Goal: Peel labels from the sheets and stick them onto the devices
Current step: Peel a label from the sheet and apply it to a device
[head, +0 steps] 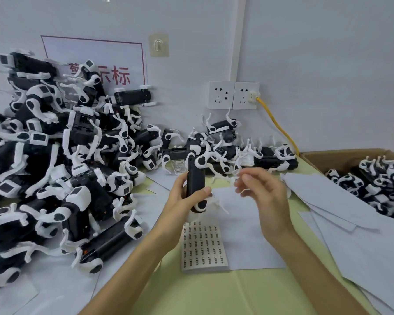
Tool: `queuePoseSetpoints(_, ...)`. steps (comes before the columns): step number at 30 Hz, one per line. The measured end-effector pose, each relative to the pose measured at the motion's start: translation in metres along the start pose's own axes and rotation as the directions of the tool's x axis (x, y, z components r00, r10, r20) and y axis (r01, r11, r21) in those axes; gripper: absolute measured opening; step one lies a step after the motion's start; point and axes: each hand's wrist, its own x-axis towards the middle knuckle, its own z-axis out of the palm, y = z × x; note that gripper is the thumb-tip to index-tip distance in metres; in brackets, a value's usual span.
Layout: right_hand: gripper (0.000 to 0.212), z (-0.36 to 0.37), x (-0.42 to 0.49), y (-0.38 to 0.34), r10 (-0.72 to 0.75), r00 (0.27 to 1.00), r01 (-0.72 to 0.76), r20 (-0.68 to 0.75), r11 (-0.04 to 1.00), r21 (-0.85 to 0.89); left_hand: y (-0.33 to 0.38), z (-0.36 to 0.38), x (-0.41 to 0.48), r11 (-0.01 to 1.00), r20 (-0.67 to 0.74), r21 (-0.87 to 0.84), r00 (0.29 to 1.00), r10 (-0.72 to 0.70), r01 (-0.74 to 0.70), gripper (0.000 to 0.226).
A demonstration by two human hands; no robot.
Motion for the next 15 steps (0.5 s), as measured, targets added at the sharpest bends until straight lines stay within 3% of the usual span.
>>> queuePoseSetpoints(3, 0.016, 0.01, -0.006, 0.002, 0.09, 0.988, -0.087, 0.129, 0.996, -0.03, -0.003, 0.005, -0.002, 1.0, 0.027, 0.022, 1.0, 0.015, -0.016, 0.066)
queuePoseSetpoints(7, 0.007, 0.015, -0.01, 0.006, 0.094, 0.99, -0.087, 0.103, 0.994, -0.071, -0.007, 0.013, -0.007, 0.996, 0.114, 0.075, 0.993, 0.043, -0.052, 0.084)
queuePoseSetpoints(11, 0.007, 0.015, -0.01, 0.007, 0.114, 0.991, -0.107, 0.073, 0.99, -0.092, -0.012, 0.016, -0.007, 0.978, 0.157, 0.168, 0.983, 0.096, -0.123, 0.071)
queuePoseSetpoints(15, 0.012, 0.015, -0.01, 0.007, 0.084, 0.994, -0.073, 0.075, 0.986, -0.148, -0.013, 0.017, -0.008, 0.948, 0.154, 0.267, 0.979, 0.133, -0.171, 0.075)
